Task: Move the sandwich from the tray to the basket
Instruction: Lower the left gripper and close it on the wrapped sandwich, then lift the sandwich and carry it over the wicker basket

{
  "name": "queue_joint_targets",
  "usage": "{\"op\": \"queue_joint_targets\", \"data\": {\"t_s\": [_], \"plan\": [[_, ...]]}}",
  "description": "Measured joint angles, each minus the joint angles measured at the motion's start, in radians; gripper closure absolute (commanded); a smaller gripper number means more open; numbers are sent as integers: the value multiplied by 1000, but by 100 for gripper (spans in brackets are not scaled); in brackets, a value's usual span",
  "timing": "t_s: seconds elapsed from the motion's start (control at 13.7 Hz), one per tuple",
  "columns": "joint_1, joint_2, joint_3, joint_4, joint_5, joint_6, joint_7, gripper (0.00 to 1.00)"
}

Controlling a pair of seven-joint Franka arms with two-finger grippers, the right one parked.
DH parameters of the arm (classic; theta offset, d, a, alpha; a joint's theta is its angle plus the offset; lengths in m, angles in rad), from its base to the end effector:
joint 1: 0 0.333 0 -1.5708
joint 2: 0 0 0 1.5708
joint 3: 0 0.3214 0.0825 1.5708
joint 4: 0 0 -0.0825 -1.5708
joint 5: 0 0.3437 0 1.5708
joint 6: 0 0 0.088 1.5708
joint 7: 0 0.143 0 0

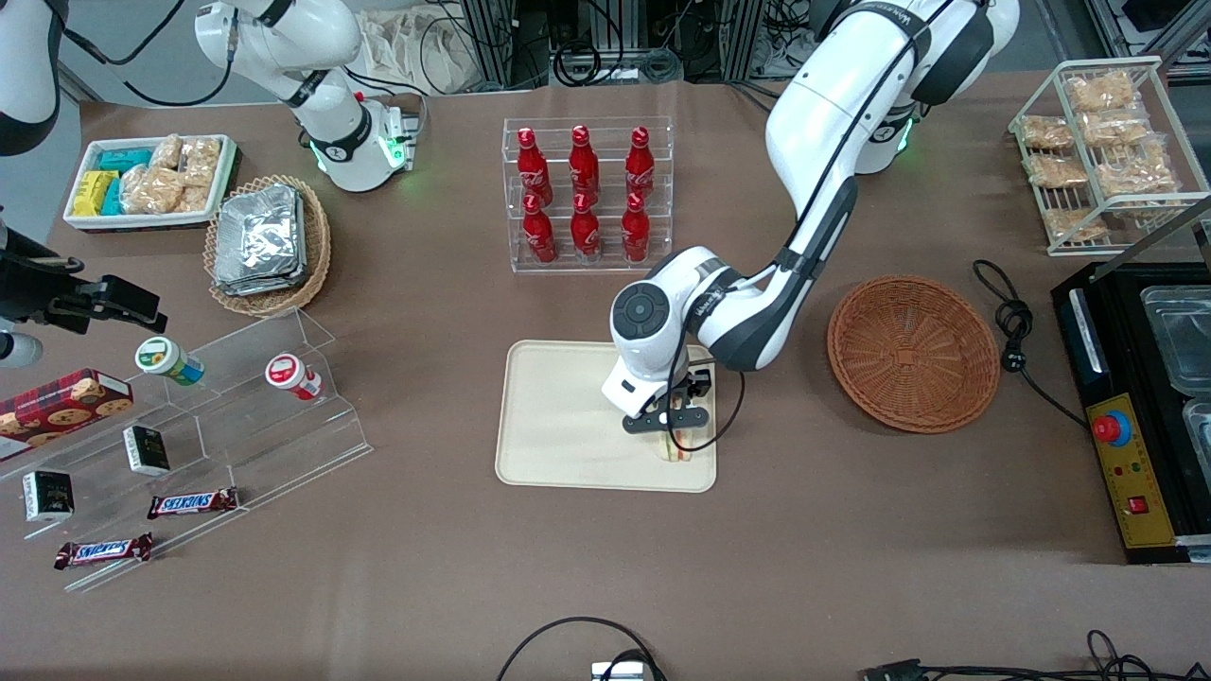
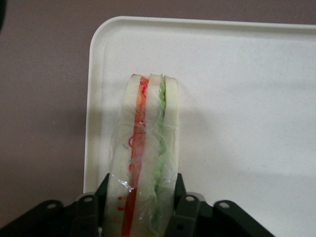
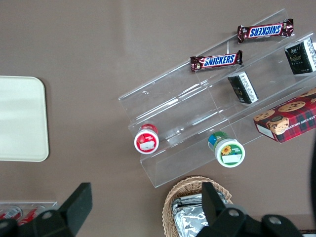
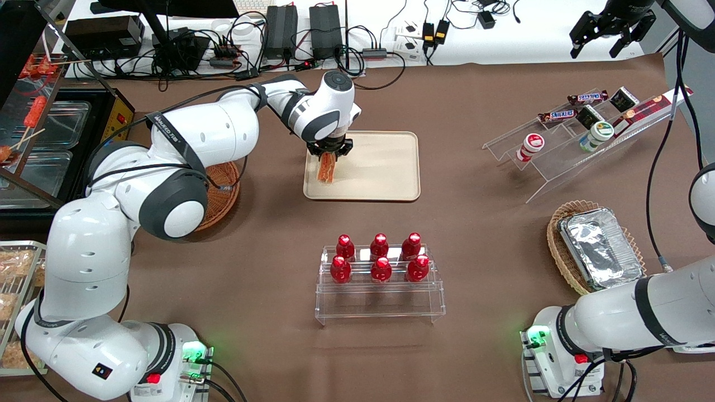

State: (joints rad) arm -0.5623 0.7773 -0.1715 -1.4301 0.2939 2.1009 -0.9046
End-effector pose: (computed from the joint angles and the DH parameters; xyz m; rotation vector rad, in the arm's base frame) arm 0.5362 -0.4260 0.2205 -2.9888 -0.0789 -0.0423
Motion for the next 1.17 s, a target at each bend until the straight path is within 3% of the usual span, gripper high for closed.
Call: {"op": "queue_joint_targets", "data": {"t_s": [0.51,1.17], "plan": [[24,-17,13,45,0,-64,-25,100],[232,-201,25,89,-52,-342,-86,100]]}}
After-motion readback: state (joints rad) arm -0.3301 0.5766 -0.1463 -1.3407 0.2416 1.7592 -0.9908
